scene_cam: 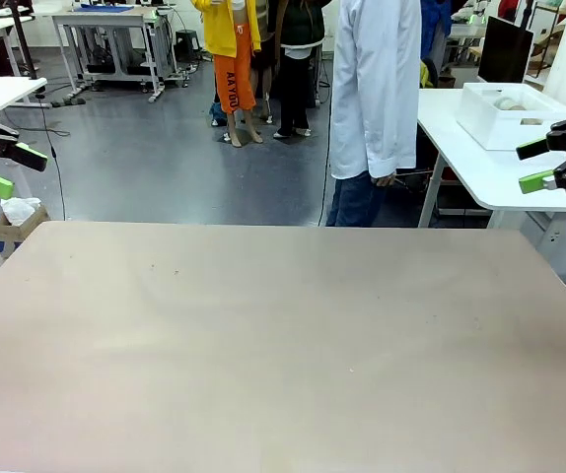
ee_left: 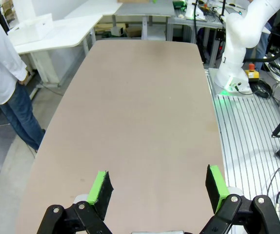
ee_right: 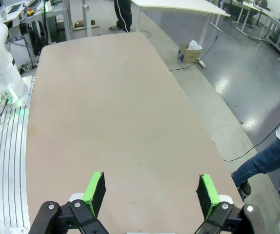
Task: Stack the cups and store them in the basket.
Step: Place the stack of Reusable plastic cups into the Pantry Basket.
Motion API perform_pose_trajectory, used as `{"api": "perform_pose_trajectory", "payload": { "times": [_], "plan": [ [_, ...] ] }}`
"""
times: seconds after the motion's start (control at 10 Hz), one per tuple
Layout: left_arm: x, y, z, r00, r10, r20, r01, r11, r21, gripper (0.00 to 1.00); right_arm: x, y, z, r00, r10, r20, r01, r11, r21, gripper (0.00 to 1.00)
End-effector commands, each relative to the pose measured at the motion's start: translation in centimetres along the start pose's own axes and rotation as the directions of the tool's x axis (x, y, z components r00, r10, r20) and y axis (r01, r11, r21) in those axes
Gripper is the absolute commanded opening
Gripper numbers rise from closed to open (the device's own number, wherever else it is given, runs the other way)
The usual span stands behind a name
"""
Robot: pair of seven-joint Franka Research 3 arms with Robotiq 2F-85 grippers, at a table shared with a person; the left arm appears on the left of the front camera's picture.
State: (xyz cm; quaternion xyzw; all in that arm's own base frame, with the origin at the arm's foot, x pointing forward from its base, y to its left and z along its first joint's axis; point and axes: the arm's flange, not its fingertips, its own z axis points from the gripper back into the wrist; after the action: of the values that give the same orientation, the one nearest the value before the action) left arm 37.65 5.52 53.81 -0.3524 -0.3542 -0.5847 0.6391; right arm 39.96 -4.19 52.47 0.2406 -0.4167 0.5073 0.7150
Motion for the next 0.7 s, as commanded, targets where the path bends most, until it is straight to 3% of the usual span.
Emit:
{"api": "perform_pose_trajectory", "payload": {
  "times": [0.0,0.6],
  "plan": [
    [0.31,-0.13,0.12,1.0,0.008,0.008,-0.008,1.0,-0.005,1.0,0.3,0.1,0.1,1.0,-0.016,0.01,0.016,1.0,-0.002,1.0],
    [0.31,-0.13,0.12,1.0,0.008,0.008,-0.008,1.0,-0.005,1.0,0.3,0.1,0.1,1.0,-0.016,0.01,0.016,1.0,-0.002,1.0]
  ]
}}
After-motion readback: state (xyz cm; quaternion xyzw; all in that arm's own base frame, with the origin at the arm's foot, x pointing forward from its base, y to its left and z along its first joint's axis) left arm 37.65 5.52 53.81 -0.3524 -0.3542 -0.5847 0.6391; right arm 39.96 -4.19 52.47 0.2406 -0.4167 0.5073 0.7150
